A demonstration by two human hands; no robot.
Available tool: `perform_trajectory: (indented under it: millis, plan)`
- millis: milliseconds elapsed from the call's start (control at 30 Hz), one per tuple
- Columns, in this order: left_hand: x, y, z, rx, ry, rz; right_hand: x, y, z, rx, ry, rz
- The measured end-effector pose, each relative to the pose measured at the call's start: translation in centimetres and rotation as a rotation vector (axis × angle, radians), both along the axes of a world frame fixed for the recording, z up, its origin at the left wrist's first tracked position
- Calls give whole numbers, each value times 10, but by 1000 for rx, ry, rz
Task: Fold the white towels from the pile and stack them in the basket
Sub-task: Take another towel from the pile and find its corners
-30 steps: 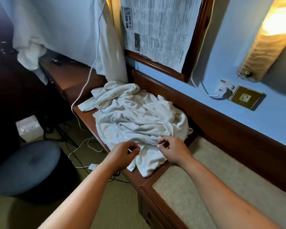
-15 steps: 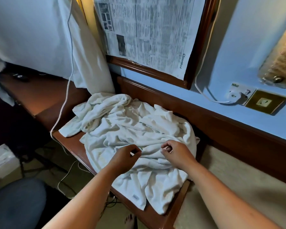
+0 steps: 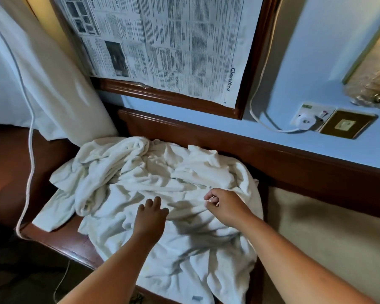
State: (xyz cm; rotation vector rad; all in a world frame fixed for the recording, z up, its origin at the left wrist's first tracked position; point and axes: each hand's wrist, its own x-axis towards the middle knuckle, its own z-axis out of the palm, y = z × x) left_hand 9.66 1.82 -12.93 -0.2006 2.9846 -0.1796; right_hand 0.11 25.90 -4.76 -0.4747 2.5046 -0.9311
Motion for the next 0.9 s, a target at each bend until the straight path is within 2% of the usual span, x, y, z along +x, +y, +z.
perform_trajectory:
  millis: [100,233,333,433,500,567,633,700,800,900]
  plan:
    - [-7,-7,8,102,32,-48,-5,0,-12,74,-21,-16]
    - [-23,3,55,610,174,4,-13,-10,-19,189,29,81]
    - [-29,14,90,938,306,-70,-22,-23,-21,286,-21,204]
    - [-33,21,108,1039,385,-164,-26,-32,-17,184,-20,134]
    - [-35,17,106,1094,444,-96,-29,-34,-7,58,-9,59]
    - [-33,7,98,1067,468,20,-32,-37,21,-67,58,18]
    - [-29,-1,93,1026,387,79,-34,-42,53,-178,139,71]
    - [-28,0,93,982,322,33,-35,-45,83,-199,174,154]
    - [-35,11,103,978,428,-20,-33,-46,118,-323,222,166]
    - [-37,13,120,1102,513,36,-31,-38,141,-407,227,107]
